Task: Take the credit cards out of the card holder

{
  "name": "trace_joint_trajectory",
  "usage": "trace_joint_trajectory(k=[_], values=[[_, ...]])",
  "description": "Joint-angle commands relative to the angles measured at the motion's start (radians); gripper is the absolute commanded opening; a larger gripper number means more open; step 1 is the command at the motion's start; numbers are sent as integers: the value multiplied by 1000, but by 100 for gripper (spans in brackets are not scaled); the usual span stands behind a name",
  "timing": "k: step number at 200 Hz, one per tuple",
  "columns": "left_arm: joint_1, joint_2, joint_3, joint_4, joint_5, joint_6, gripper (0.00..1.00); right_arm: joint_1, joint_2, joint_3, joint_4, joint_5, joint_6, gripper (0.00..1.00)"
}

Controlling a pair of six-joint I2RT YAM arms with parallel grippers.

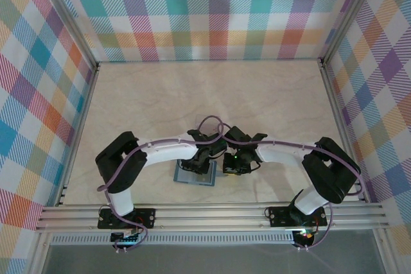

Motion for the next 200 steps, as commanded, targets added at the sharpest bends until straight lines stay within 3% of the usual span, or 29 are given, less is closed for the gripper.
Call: trace_joint_trajectory(k=[1,47,110,142,200], values=[[26,-111,-73,69,38,-24,26,8,-54,30,-47,15,0,22],[78,-300,-205,343,286,-74,23,8,-88,50,-50,-13,7,24],[118,-201,-286,644,525,-150,21,8,-57,29,-11,-11,21,10],[133,-130,-303,707,584,-164,19,8,-55,28,-28,-3,10,9],[141,-121,-323,705,568,-162,18,8,-50,32,-40,3,0,10]])
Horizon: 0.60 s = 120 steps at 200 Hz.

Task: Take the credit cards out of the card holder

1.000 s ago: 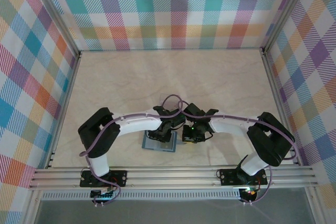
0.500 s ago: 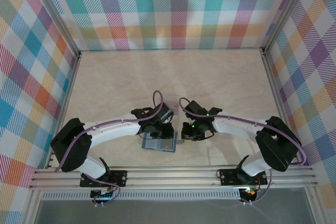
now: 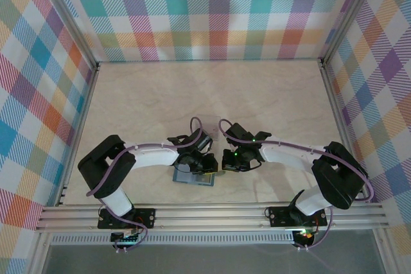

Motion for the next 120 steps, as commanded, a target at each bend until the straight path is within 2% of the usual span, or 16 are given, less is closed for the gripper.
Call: trace_joint_trajectory(k=[1,74,120], values=[[16,-9,-19,21,17,-4,18,5,13,3,-18,6,-10,9],[17,-106,-52,-28,-28,2,18,5,13,3,-23,8,-12,10],[17,-75,-64,-41,-39,7,17,4,15,7,-28,8,-17,11]])
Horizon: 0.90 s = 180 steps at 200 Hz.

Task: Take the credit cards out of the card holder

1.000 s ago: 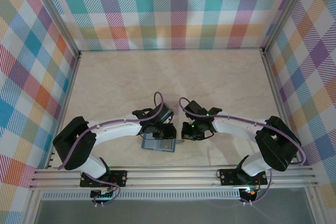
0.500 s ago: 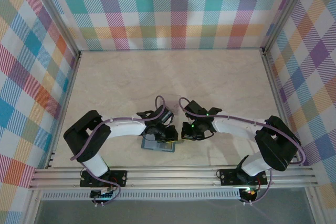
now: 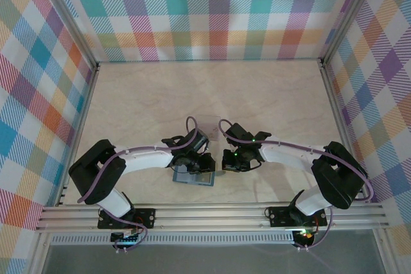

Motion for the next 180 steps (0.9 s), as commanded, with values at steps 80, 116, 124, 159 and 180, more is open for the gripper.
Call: trace_joint_trajectory(k=[80,116,124,159,180], values=[[13,8,-54,-75,-81,22,17,5,-9,1,-40,11,-17,11],[10,-5,-15,-222,-179,49,35,5,-10,0,-44,16,-18,12],[8,-9,3,-252,-195,60,39,5,-9,2,-45,14,-20,12],[-11,-14,76,-380,-295,100,49,5,-6,7,-45,11,-27,12],[-22,6,117,-450,-353,127,51,5,-5,7,-45,10,-28,12]])
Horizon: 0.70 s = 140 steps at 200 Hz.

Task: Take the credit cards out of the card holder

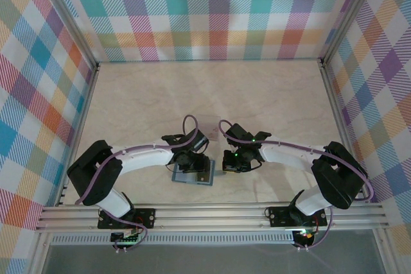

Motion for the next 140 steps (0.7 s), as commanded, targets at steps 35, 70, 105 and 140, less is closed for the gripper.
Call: trace_joint_trajectory(k=[35,70,105,140], values=[[-43,59,109,-291,-232,87,51,4,8,5,-25,6,-25,12],[-61,76,147,-361,-306,93,51,4,16,6,-22,6,-30,12],[-62,75,151,-388,-325,94,49,3,22,20,-35,9,-38,11],[-61,72,143,-395,-335,105,48,3,22,28,-45,14,-44,11]])
